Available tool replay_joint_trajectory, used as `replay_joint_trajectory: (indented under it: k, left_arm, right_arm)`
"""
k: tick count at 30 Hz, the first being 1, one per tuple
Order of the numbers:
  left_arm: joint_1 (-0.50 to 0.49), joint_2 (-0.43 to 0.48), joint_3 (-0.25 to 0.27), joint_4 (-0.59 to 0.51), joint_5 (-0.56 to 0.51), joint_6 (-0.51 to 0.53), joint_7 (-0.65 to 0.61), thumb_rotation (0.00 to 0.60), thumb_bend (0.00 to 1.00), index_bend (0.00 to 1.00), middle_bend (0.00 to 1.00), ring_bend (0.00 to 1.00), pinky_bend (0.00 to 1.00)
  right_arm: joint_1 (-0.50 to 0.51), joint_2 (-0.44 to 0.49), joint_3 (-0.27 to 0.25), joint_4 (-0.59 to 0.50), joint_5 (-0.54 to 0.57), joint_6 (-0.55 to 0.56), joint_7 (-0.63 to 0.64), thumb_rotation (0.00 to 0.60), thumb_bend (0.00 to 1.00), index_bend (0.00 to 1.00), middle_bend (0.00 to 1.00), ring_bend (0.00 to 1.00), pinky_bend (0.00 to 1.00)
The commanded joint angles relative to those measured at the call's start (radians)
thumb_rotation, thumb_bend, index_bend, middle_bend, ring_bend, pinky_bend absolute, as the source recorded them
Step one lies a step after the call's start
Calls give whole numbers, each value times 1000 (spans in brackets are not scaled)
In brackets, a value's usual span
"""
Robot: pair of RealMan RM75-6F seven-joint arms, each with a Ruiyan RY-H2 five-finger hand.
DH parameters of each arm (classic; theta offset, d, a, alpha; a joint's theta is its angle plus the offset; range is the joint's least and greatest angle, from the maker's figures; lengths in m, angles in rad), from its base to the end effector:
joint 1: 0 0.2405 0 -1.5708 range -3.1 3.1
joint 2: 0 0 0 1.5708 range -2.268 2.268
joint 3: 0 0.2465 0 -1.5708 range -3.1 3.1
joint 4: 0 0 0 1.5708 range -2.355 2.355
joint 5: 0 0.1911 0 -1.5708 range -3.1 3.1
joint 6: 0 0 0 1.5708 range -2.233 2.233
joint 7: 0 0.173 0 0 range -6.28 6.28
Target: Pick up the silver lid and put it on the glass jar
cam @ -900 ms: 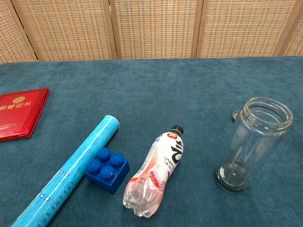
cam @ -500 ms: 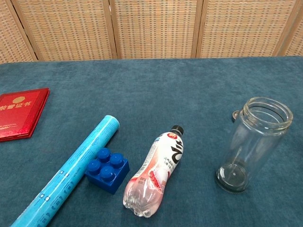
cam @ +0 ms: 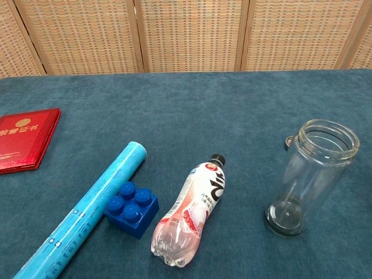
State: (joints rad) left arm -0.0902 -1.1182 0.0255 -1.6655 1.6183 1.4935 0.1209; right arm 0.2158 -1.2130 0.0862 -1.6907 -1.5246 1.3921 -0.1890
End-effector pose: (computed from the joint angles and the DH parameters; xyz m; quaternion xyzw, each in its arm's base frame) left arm -0.2713 0.1923 0.1500 -0.6552 -0.3557 -0.3729 0.5523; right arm -0.2384 -0.2452 0.1276 0.6477 -0.3486 0.4116 0.5380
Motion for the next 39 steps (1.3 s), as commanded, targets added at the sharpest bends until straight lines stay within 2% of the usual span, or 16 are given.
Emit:
replay_joint_trajectory:
  k: [1,8,14,20,26,33,39]
  left_arm:
    - [1,0,0,-3,2,3,2,600,161,0,0,0,0]
    - [2,1,3,-10,14,8,8,600,160,0,0,0,0]
    - [-1,-1,4,-8,14,2,8,600,160,0,0,0,0]
    - [-3,-1,3,-6,10,-3,4,600,160,0,0,0,0]
    - [-5,-2,5,-9,14,-6,8,600,160,0,0,0,0]
    - [-7,-6,6,-9,15,-11,15,600,160,0,0,0,0]
    - [-10,-10,6,-6,11,-20,16,600,160,0,0,0,0]
  right_arm:
    - [61,20,52,-50,56,-72,-52,600,57,158,0,0,131]
    - [195,-22,154,-52,215,-225,-138,600,64,249,0,0,134]
    - [284,-106,192,19,321,-300,-223,600,127,342,45,0,188]
    - [352,-218,194,135,393,-337,-276,600,185,425,110,0,227]
    - [381,-285,176,220,433,-364,-289,600,264,482,158,0,249]
    - [407,-361,157,350,464,-405,-260,600,317,507,169,0,252]
    - [422,-389,151,412,466,-420,-242,600,344,513,177,0,258]
